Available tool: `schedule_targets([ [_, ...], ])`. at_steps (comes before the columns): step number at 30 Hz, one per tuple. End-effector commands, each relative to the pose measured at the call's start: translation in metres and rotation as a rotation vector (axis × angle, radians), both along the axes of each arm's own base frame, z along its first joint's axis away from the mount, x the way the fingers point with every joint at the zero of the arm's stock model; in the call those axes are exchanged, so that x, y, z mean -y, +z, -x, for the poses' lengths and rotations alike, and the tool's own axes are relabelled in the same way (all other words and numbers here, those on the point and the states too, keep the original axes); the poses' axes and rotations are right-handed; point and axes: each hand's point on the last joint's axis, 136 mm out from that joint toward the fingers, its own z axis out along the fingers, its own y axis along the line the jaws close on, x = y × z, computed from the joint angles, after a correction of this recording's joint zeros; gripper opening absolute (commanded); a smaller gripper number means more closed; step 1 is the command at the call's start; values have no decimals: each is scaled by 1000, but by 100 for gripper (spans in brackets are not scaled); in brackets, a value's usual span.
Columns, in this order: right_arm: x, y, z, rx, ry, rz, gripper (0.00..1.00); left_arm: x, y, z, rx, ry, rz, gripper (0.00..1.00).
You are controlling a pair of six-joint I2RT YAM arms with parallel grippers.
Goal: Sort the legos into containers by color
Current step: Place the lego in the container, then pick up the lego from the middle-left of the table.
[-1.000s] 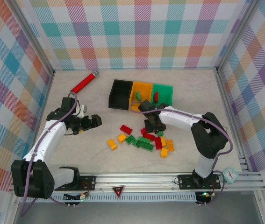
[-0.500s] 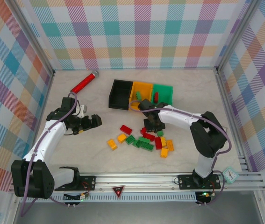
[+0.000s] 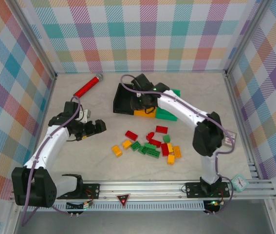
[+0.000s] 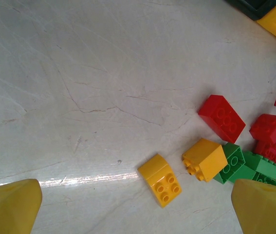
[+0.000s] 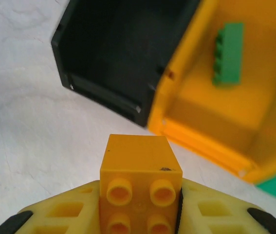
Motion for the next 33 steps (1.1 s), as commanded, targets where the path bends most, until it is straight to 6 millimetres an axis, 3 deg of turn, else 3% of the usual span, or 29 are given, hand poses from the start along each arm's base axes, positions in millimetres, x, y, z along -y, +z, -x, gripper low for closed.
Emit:
schedule_targets([
  [1, -21, -17, -13, -29, 75, 41, 37, -4, 0, 2, -6, 14, -3, 100],
  [6, -42, -21, -55, 8, 90, 41, 38, -4, -1, 3, -10, 15, -6, 100],
  [8, -43, -18, -62, 20, 84, 33, 50, -5, -1, 3, -13, 17, -8, 100],
  [10, -41, -9, -62, 23, 78, 17, 54, -5, -1, 3, -12, 18, -11, 100],
  [17, -26, 7, -25, 5, 90, -44, 55, -5, -4, 3, -24, 20, -11, 100],
  [23, 22, 14, 22, 25, 41, -55, 55, -5, -6, 3, -32, 17, -10, 100],
  [33, 107, -8, 88, 34, -87, 10, 56, 5, -2, 2, -20, -10, 39, 100],
])
